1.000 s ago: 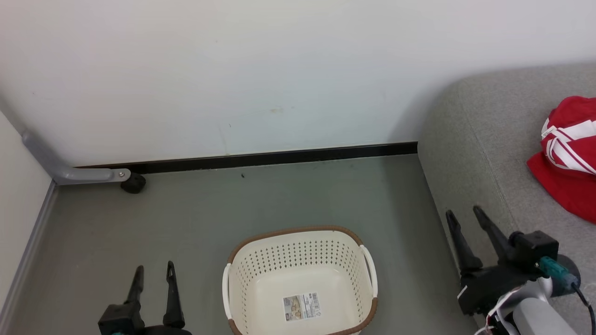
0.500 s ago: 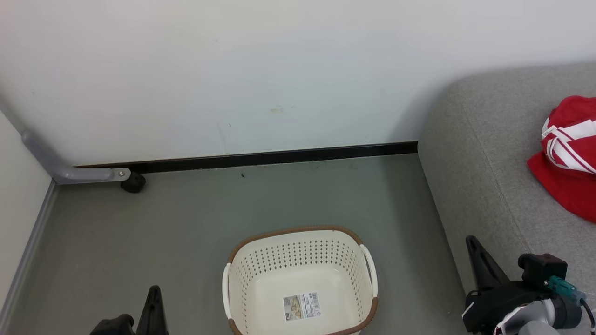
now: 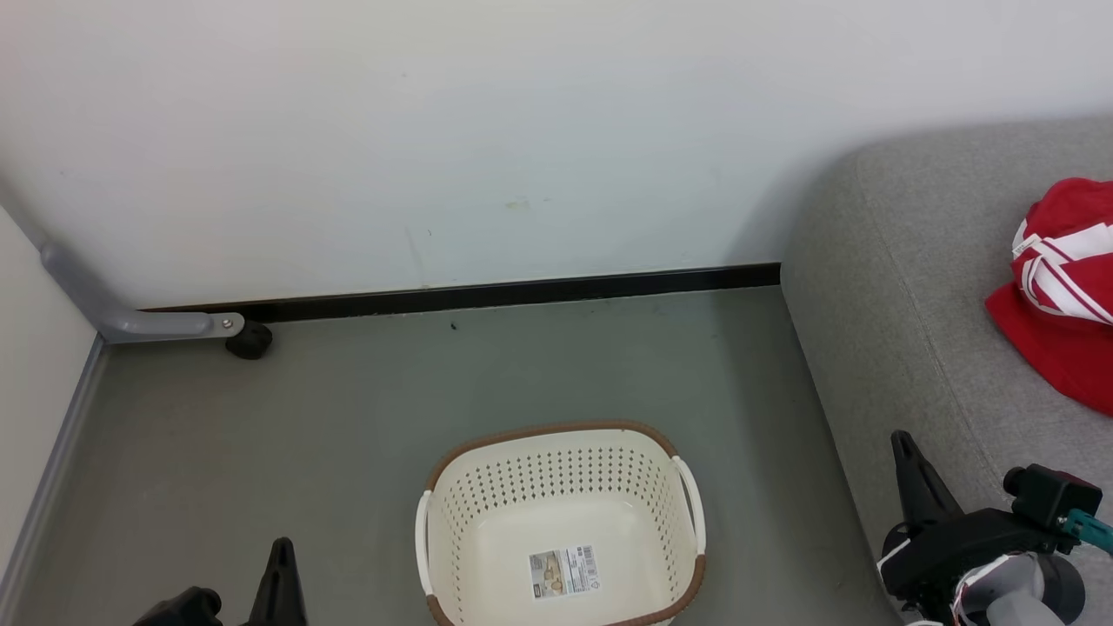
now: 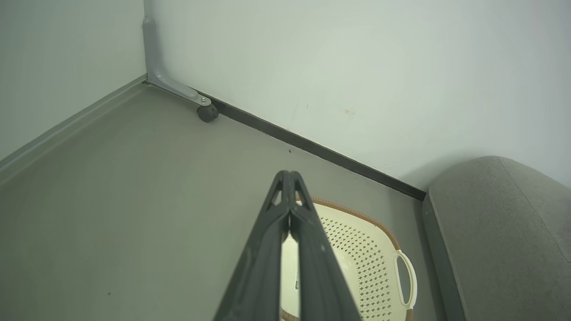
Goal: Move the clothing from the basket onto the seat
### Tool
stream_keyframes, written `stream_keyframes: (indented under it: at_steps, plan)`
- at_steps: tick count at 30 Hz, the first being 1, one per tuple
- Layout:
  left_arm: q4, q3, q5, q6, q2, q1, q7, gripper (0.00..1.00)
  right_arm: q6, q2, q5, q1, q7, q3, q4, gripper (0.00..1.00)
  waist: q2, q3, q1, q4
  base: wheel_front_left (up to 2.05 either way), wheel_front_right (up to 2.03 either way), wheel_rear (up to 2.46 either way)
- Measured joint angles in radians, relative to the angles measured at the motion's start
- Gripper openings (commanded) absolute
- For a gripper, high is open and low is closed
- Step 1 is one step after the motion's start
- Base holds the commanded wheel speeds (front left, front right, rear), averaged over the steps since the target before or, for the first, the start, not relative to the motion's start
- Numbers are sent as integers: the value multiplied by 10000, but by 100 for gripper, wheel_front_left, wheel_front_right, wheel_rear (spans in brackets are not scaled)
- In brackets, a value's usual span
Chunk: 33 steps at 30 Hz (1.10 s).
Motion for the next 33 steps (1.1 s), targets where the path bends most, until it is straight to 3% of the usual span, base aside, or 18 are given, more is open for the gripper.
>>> stream_keyframes:
  at_steps: [33]
  plan:
    - [-360, 594, -4186, -759, -105, -266, 1137, 0, 90, 385, 4136, 337, 1139, -1241, -832, 0, 0, 64, 1, 14, 0, 0, 0]
